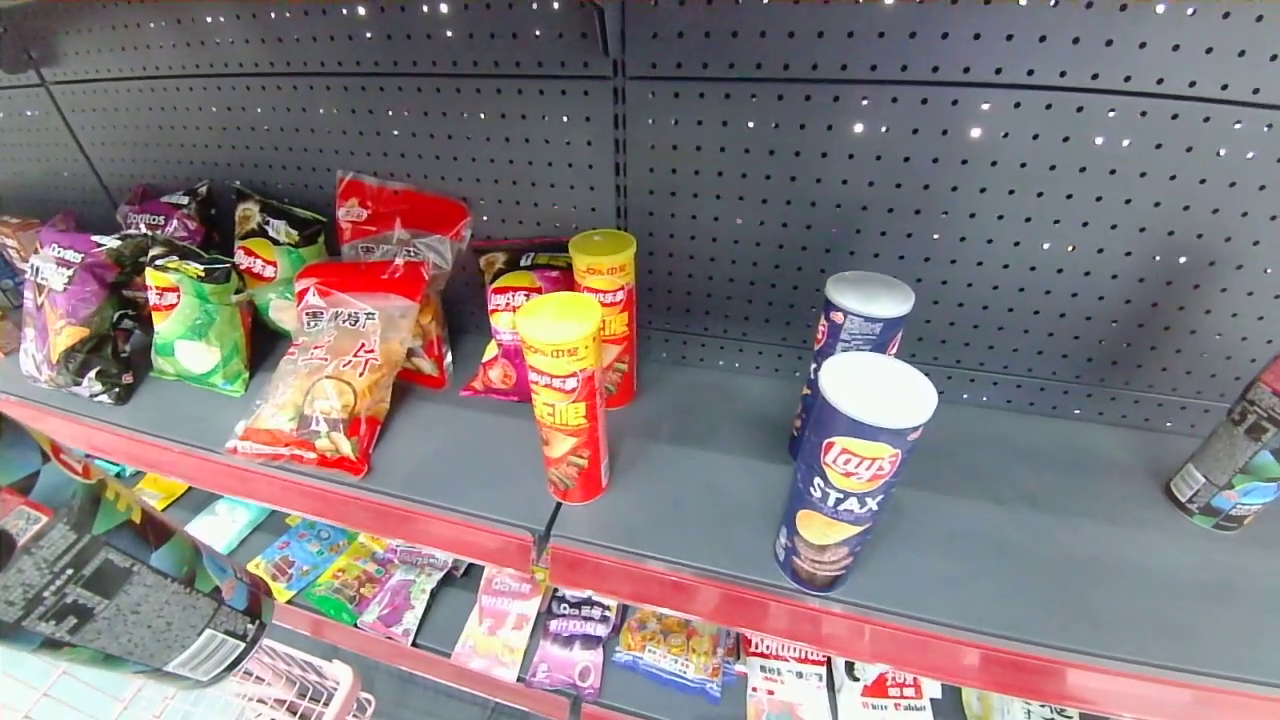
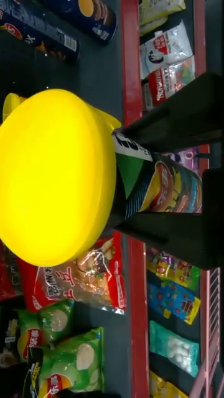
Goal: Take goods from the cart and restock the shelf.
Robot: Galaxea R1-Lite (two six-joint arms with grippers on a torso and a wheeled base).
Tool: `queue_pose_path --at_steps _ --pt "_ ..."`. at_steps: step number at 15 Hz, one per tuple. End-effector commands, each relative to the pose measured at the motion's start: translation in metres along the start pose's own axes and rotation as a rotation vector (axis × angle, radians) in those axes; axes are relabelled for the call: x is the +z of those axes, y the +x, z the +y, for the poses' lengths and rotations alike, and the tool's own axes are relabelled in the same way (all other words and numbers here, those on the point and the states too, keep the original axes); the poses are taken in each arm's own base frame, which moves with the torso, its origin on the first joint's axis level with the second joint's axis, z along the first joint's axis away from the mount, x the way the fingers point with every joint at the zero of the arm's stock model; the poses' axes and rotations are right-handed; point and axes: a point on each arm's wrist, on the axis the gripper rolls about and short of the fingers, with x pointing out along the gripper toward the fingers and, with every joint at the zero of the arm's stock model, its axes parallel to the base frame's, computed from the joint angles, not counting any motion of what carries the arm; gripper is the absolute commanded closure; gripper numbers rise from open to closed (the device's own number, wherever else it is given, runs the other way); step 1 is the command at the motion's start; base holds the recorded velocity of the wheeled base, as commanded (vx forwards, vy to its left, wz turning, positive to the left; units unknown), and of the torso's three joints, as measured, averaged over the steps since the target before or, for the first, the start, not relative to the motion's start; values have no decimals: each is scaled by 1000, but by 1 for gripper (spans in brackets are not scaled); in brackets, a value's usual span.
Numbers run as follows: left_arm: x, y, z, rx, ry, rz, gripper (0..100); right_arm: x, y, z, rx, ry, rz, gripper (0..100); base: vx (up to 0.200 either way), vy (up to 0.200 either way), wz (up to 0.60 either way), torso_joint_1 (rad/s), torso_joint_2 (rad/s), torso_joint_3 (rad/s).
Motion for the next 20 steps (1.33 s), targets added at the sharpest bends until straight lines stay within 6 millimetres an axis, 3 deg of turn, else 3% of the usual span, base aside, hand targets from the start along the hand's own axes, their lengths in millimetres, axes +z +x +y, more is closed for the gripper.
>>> queue_pose_path --at_steps 1,10,20 --pt "0 0 0 0 -1 1 100 0 0 0 0 -1 1 0 0 0 0 163 -359 -198" --pt "1 0 0 -14 20 -6 100 0 0 0 0 -1 1 0 0 0 -533 73 -160 -88" --pt "5 -4 -1 3 193 -31 100 0 0 0 0 1 -1 0 0 0 0 0 0 0"
